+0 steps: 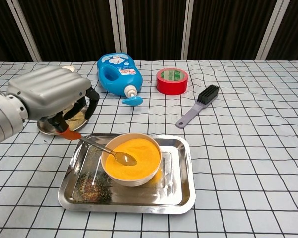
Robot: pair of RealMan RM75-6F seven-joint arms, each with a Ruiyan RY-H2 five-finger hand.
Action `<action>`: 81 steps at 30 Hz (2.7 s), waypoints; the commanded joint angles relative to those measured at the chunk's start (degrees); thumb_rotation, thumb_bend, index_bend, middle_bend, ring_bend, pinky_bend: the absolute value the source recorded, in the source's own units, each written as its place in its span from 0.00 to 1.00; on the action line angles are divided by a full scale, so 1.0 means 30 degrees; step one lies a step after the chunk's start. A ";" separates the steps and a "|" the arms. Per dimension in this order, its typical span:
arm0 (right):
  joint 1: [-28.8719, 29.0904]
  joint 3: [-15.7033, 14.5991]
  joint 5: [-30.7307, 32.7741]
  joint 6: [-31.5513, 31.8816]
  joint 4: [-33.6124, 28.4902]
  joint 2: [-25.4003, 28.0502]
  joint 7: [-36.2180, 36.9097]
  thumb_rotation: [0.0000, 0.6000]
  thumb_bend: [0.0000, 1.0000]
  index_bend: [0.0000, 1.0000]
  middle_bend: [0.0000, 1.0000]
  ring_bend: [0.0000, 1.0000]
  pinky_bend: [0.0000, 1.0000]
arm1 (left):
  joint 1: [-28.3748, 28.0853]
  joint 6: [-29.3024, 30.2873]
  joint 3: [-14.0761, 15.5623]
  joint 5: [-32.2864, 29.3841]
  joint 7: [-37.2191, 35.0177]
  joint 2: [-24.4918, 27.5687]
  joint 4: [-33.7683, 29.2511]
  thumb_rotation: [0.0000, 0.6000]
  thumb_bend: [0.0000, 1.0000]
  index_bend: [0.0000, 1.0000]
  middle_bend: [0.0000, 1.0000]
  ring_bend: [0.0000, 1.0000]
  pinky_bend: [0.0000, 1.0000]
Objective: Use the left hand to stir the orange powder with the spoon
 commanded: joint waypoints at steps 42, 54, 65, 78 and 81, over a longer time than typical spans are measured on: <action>-0.0017 0.0003 0.0077 -0.0020 -0.0038 -0.0001 -0.0055 1.00 0.31 0.00 0.00 0.00 0.00 | 0.1139 -0.1494 -0.0245 0.1080 -0.0514 -0.1598 0.2149 1.00 0.49 0.61 0.80 0.79 0.84; -0.0015 0.0002 0.0103 -0.0042 -0.0042 -0.0007 -0.0070 1.00 0.31 0.00 0.00 0.00 0.00 | 0.1249 -0.1706 -0.0520 0.0921 -0.0410 -0.1527 0.2051 1.00 0.52 0.60 0.79 0.79 0.84; -0.0014 0.0003 0.0098 -0.0042 -0.0051 -0.0008 -0.0071 1.00 0.31 0.00 0.00 0.00 0.00 | 0.1347 -0.1845 -0.0621 0.1222 -0.0627 -0.1374 0.2054 1.00 0.47 0.55 0.76 0.78 0.84; -0.0010 -0.0002 0.0120 -0.0074 -0.0066 0.0004 -0.0070 1.00 0.31 0.00 0.00 0.00 0.00 | 0.1388 -0.2069 -0.0780 0.1167 -0.0463 -0.1470 0.2327 1.00 0.47 0.55 0.76 0.78 0.84; -0.0010 0.0000 0.0127 -0.0076 -0.0062 0.0003 -0.0071 1.00 0.31 0.00 0.00 0.00 0.00 | 0.1382 -0.2119 -0.0857 0.1124 -0.0476 -0.1553 0.2439 1.00 0.47 0.55 0.76 0.78 0.84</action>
